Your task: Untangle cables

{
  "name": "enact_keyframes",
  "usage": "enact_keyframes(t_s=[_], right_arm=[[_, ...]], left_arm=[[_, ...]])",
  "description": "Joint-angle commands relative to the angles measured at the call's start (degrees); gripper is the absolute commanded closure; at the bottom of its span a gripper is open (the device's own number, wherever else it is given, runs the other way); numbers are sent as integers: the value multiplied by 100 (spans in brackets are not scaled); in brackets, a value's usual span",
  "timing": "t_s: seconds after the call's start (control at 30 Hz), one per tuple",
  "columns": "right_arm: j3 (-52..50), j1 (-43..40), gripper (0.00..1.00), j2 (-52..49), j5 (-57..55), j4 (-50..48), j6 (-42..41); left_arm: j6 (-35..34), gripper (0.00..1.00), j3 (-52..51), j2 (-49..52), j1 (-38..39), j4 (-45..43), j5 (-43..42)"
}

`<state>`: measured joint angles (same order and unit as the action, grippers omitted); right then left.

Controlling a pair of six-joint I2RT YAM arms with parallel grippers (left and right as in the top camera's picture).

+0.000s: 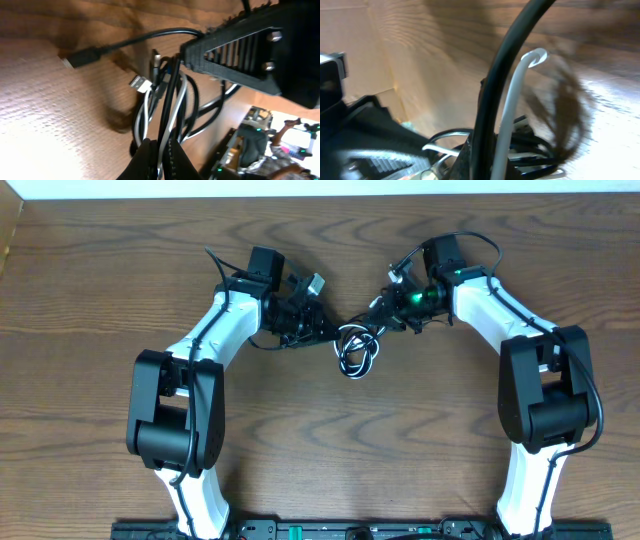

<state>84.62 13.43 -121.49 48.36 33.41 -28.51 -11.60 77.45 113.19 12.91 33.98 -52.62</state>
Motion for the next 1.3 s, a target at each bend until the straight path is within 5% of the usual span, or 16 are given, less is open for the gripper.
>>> enact_keyframes(t_s=[0.0,0.33,0.5,0.6,0.83,1.27], right_arm=[[9,81,99,-24,-417,50,-17],[9,306,99,-24,-1069,-168,-470],[9,433,99,-24,-732,-387,-275],[9,468,99,-24,-435,-402,-57],[9,426,99,-24,-422,-420,-146],[9,391,99,-24,498,-894,-319]], left_arm=[[-369,93,-52,-37,-24,-26,-243],[-431,92,-52,-39,66,-22,-586],[-348,91,-52,-37,203,20,-7],[-297,67,-52,-37,295,70,378],[15,42,-55,-35,358,208,599],[422,40,-186,-33,577,262,509]])
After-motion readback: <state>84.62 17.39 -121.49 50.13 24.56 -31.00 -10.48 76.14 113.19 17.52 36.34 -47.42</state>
